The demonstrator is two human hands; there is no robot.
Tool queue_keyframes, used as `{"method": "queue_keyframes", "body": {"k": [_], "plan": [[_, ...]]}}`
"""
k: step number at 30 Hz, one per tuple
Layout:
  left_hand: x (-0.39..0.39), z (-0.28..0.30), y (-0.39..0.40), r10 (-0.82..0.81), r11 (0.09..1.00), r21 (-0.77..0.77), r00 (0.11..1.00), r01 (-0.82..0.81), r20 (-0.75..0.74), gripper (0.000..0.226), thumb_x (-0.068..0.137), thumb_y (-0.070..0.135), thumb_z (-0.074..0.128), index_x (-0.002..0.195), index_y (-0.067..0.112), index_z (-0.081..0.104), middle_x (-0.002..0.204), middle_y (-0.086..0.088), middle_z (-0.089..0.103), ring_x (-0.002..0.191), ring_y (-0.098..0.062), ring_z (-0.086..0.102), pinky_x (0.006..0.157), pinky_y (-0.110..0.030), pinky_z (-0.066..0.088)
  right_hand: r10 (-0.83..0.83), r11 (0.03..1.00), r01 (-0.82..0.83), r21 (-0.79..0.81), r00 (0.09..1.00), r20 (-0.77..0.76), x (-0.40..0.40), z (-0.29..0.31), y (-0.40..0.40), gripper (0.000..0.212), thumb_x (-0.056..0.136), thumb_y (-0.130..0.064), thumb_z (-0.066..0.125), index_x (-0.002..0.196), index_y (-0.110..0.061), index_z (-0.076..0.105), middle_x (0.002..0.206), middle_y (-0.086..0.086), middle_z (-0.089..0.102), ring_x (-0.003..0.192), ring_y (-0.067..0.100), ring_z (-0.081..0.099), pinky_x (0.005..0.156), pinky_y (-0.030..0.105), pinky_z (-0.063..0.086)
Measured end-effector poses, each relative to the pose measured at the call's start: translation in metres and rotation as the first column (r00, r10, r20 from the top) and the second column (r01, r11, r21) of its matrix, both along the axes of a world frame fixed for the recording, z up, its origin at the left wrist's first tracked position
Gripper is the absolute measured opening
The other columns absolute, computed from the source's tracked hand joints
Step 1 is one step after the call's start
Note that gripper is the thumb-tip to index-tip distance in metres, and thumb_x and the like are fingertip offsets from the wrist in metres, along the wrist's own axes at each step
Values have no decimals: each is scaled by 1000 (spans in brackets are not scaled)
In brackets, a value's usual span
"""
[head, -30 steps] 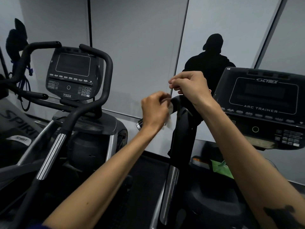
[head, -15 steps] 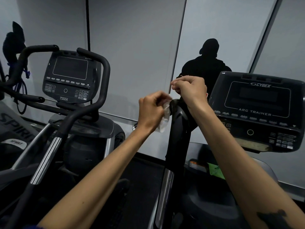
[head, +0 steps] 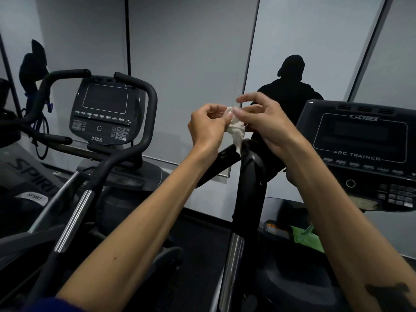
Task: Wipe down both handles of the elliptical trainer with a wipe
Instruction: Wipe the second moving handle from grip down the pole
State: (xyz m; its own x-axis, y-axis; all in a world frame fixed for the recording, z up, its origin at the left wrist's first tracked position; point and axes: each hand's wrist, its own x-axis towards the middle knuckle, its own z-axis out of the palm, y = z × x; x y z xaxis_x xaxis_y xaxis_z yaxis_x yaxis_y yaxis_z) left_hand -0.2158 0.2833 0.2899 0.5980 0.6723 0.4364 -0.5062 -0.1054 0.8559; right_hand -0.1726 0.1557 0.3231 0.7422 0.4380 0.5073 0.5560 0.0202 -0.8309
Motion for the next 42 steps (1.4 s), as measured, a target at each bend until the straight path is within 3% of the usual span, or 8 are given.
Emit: {"method": "queue_keyframes", "body": {"k": [5, 10, 16, 22, 27, 34, 38, 42], "plan": [[-3, -8, -10, -240, 970, 19, 970, 241, -23, 19, 91, -1, 64, 89, 12, 77, 96, -16, 77, 91, -23, 73, 91, -40, 60, -56, 991, 71, -111, 989, 135, 18, 6, -7, 25, 82, 12, 73, 98, -7, 76, 77, 3, 70, 70, 8, 68, 72, 24, 56], [-19, -35, -2, -135, 984, 101, 982, 149, -136, 40, 82, -10, 51, 90, 21, 74, 87, 1, 78, 90, -12, 72, 81, -32, 55, 56, 947, -16, -322, 992, 116, 29, -5, -23, 45, 79, 23, 55, 88, -14, 80, 86, 6, 78, 85, 7, 71, 80, 20, 55], [-17, -51, 2, 78, 980, 195, 980, -42, -183, 48, 75, -12, 45, 81, 27, 72, 81, 9, 75, 84, -9, 69, 79, -29, 54, 137, 938, -186, -293, 974, -179, 38, -10, 4, 30, 85, 17, 53, 90, -1, 77, 78, 11, 72, 66, 12, 65, 60, 17, 54], [-25, -62, 14, 162, 953, 283, 968, -104, -192, 42, 81, -8, 50, 89, 24, 75, 84, 11, 74, 84, -8, 68, 81, -33, 56, 95, 830, -77, -553, 996, 3, 42, 12, 2, 30, 85, 13, 60, 86, -8, 81, 93, 18, 75, 82, 18, 64, 80, 29, 52], [-28, -56, -2, 169, 938, 330, 970, -104, -175, 36, 83, -4, 54, 85, 28, 71, 82, 15, 71, 83, 1, 67, 78, -21, 52, 14, 737, 12, -675, 999, 33, 40, 2, 29, 30, 89, 6, 60, 79, -16, 78, 80, 7, 74, 79, 18, 65, 73, 27, 55], [-36, -56, 11, 182, 868, 490, 971, -83, -157, 23, 84, 7, 66, 97, 23, 75, 93, 14, 73, 91, -2, 67, 86, -26, 55, 92, 838, -144, -526, 988, -123, 56, 11, 3, 43, 82, 23, 48, 76, -7, 79, 71, 7, 72, 64, 12, 63, 59, 18, 50], [-28, -44, 0, 134, 856, 512, 986, -66, -97, 8, 89, 18, 71, 95, 22, 75, 91, 12, 75, 88, 0, 68, 85, -25, 55, 99, 919, -173, -355, 971, -218, 48, -21, 19, 19, 89, 13, 59, 85, 0, 72, 67, 5, 68, 58, 9, 63, 52, 15, 51], [-34, -41, -1, 85, 809, 588, 993, -21, -80, 16, 92, 12, 66, 96, 25, 75, 93, 15, 74, 90, 4, 66, 83, -20, 53, 208, 958, -260, -123, 922, -326, 60, -27, -3, 37, 83, 26, 40, 85, 3, 69, 63, 5, 70, 54, 9, 66, 52, 16, 51]]}}
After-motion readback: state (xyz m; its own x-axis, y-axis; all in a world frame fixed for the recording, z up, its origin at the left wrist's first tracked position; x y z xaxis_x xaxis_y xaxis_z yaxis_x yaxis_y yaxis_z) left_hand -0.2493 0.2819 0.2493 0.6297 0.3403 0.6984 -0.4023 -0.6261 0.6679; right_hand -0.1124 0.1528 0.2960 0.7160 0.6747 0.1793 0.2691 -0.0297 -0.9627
